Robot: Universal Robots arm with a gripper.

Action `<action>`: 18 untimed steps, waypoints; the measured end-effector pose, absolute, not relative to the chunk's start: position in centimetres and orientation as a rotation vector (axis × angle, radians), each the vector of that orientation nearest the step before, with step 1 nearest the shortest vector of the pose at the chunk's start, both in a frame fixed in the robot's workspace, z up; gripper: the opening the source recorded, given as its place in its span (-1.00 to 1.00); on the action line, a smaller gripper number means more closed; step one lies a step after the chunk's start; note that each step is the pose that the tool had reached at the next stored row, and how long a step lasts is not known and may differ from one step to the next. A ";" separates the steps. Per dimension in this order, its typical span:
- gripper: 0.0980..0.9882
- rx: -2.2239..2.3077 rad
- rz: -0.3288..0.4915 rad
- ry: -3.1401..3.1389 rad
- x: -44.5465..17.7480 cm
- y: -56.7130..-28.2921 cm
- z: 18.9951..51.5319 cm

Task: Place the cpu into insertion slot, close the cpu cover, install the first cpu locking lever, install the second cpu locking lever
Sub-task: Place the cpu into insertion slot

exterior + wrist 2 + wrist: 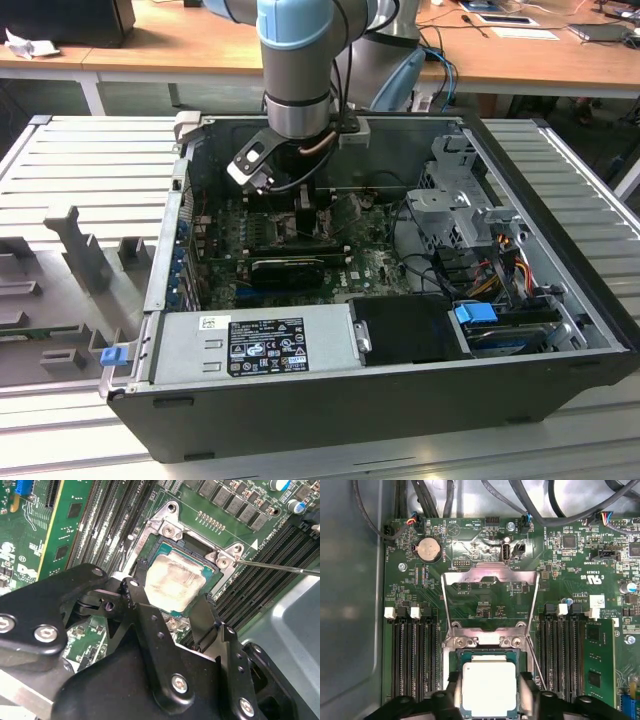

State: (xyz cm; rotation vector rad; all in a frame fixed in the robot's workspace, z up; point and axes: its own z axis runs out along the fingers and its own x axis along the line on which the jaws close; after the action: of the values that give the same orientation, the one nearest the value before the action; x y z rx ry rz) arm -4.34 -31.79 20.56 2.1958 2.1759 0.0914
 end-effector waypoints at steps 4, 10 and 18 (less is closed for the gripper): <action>-0.45 2.196 0.091 2.176 -4.3 -31.8 20.8; -0.98 2.195 0.089 2.175 -4.3 -31.8 21.2; -0.98 2.195 0.087 2.174 -4.3 -31.8 21.6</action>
State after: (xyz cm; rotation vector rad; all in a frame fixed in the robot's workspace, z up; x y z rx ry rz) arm -4.35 -31.80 21.63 2.1946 2.1738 0.0874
